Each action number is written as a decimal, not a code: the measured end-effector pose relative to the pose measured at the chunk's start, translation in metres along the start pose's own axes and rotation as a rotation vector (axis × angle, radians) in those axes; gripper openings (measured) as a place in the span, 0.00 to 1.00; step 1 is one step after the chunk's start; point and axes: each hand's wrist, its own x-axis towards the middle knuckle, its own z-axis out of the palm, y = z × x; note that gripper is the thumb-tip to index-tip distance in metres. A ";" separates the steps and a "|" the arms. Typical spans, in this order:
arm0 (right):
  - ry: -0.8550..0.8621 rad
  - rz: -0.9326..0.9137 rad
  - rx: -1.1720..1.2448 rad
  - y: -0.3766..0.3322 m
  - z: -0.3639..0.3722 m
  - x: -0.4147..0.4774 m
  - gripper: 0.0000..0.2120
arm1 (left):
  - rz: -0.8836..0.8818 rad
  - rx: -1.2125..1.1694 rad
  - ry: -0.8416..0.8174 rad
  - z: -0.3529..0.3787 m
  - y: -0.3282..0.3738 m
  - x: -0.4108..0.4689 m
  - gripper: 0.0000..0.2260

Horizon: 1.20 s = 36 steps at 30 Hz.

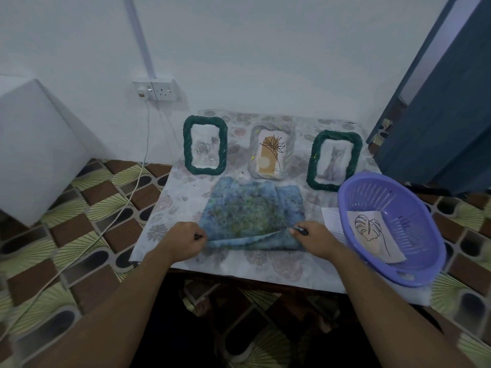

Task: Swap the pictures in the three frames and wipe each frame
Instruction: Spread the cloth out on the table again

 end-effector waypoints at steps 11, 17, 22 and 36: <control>-0.257 0.015 0.009 0.004 -0.001 -0.006 0.23 | 0.028 -0.045 -0.079 0.001 -0.005 -0.001 0.20; -0.288 0.140 0.021 -0.008 0.001 -0.007 0.31 | 0.044 0.039 -0.175 -0.001 -0.001 0.009 0.27; -0.318 0.102 -0.035 -0.012 0.003 -0.004 0.28 | 0.035 -0.022 -0.241 -0.002 0.003 0.015 0.17; 0.285 0.016 -0.266 -0.011 0.025 0.044 0.08 | -0.010 0.048 0.122 0.017 0.036 0.067 0.08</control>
